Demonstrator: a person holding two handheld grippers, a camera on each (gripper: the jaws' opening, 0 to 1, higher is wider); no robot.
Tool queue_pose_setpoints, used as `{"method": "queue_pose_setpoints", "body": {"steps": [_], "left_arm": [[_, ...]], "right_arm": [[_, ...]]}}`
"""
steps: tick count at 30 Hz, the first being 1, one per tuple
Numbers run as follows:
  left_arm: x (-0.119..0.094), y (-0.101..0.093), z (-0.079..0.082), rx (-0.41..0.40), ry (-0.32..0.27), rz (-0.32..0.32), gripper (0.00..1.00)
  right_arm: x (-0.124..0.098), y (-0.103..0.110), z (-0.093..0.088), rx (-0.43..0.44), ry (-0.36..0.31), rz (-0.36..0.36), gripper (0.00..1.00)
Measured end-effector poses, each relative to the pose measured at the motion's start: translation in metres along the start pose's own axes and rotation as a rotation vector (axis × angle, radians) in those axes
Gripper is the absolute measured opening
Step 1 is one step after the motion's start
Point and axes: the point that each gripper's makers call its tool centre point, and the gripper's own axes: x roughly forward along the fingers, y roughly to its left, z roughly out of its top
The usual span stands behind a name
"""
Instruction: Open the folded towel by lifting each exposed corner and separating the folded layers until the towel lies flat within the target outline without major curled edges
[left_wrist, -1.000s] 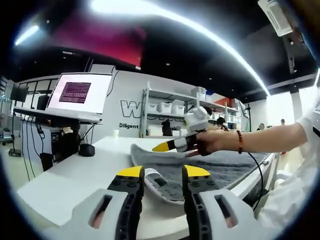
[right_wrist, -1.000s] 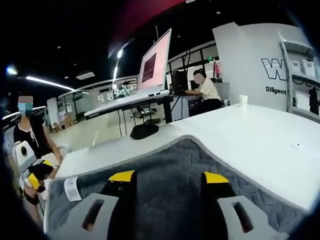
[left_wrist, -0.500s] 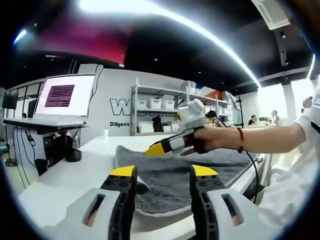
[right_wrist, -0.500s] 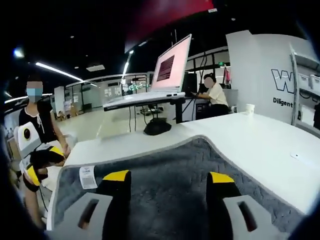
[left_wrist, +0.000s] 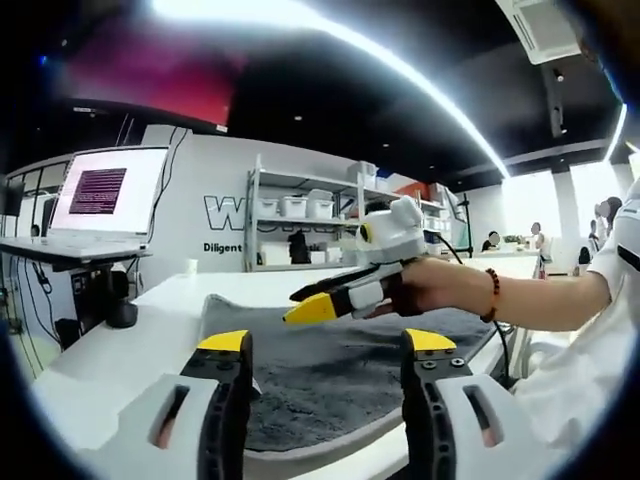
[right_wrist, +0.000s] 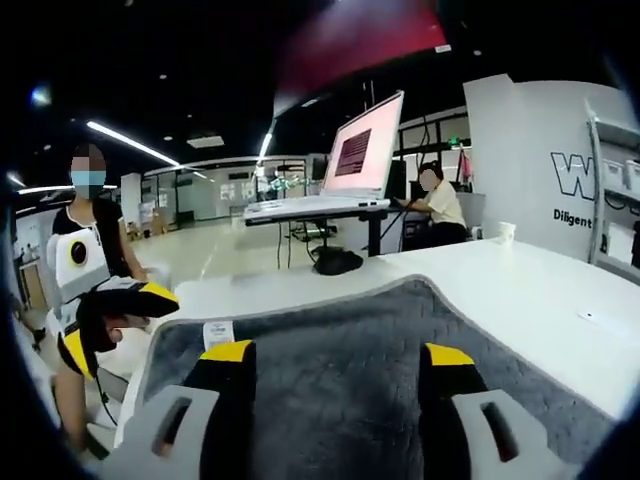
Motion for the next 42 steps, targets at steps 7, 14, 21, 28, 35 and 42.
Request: {"method": "queue_pose_setpoints", "body": {"steps": [7,14,21,28,35,42], "left_arm": [[0.006,-0.016,0.004,-0.024,-0.019,-0.069,0.58],[0.009,-0.027,0.008,-0.025,-0.025,-0.102,0.6],[0.012,-0.039,0.012,-0.016,-0.032,-0.133,0.62],[0.014,-0.053,0.015,0.007,-0.029,-0.168,0.64],[0.019,-0.069,0.016,0.013,-0.026,-0.216,0.66],[0.022,-0.083,0.016,0.029,-0.022,-0.248,0.67]], "right_arm": [[-0.015,0.001,0.0,-0.025,-0.014,-0.008,0.69],[-0.038,0.011,-0.003,-0.067,-0.03,-0.012,0.7],[-0.059,0.019,-0.005,-0.097,-0.042,-0.014,0.71],[-0.082,0.027,-0.006,-0.111,-0.056,-0.022,0.7],[-0.112,0.026,-0.005,-0.114,-0.109,-0.053,0.71],[-0.136,0.018,-0.014,-0.112,-0.131,-0.105,0.71]]}}
